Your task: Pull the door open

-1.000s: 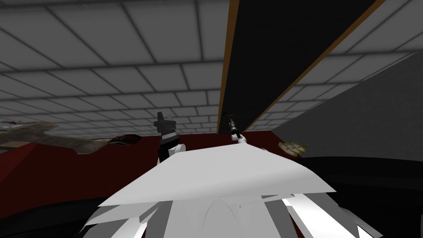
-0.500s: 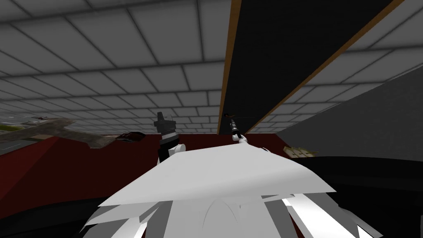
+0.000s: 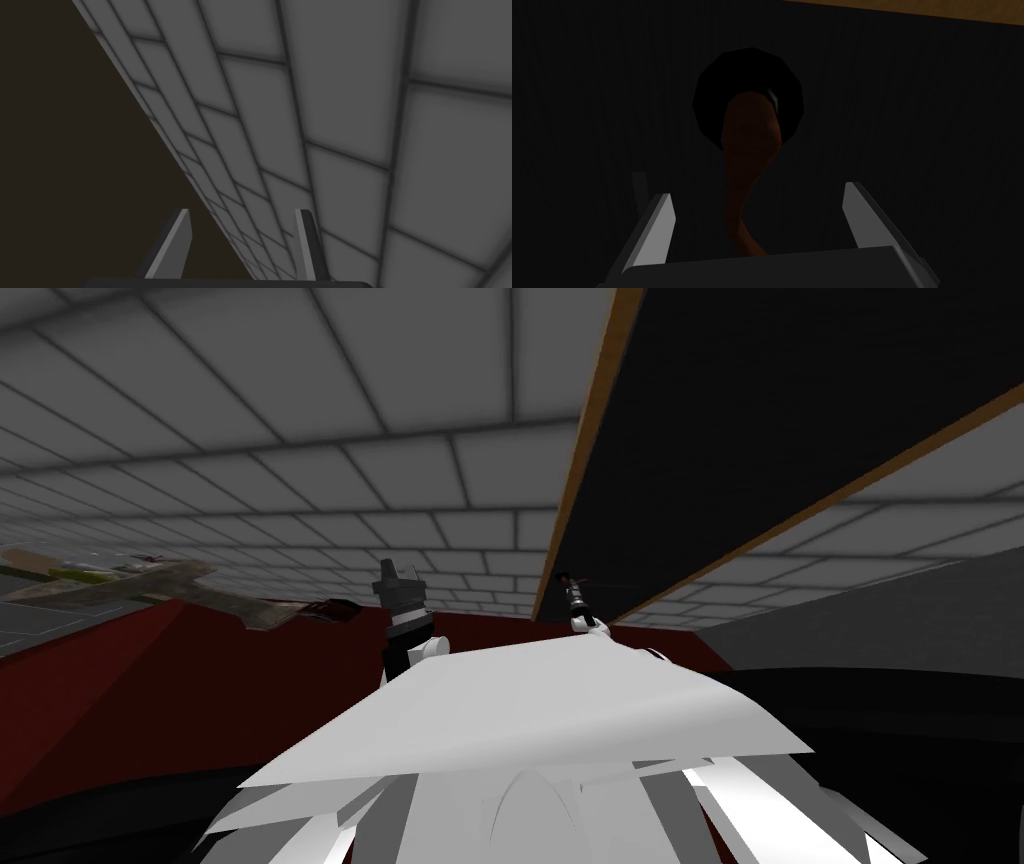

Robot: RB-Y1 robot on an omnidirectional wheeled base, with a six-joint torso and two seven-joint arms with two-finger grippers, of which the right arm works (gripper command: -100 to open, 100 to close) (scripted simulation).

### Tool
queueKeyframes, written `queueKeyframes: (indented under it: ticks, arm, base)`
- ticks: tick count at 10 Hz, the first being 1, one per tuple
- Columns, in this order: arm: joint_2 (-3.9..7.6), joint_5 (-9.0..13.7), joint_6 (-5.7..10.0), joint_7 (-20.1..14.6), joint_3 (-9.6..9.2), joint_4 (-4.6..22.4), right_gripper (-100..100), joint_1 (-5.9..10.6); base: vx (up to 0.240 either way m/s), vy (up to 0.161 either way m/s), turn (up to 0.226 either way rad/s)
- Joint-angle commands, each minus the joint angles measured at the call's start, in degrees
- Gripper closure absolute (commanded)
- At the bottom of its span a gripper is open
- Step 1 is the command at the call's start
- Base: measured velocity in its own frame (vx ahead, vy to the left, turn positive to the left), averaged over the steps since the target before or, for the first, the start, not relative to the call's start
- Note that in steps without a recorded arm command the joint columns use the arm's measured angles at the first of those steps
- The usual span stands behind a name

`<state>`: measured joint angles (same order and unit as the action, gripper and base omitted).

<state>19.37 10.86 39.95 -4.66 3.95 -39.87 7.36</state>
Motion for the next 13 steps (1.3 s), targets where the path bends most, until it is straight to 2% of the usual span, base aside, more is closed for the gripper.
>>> queueKeyframes:
  ticks: [1, 3, 4, 5, 10, 13]
  arm:
    - [1.49, 0.44, 1.49, -1.41, 0.51, 1.4, -100, -0.74]
    - [2.81, 0.88, 2.34, -2.46, 1.06, 2.12, -100, -1.47]
    - [2.51, 0.7, 2.44, -2.19, 0.8, 3.17, -100, -0.47]
    - [2.51, 0.7, 2.44, -2.19, 0.8, 3.17, 100, -0.47]
    - [2.51, 0.7, 2.44, -2.19, 0.8, 3.17, 100, -0.47]
    - [3.47, 0.06, 3.02, -4.01, -0.82, 2.7, 100, -1.22]
  base:
    - [0.161, 0.009, 0.108]
    - [0.192, -0.015, 0.108]
    - [0.081, -0.005, 0.022]
    - [-0.012, -0.001, -0.018]
    - [-0.015, 0.0, 0.001]
    - [-0.156, -0.037, 0.089]
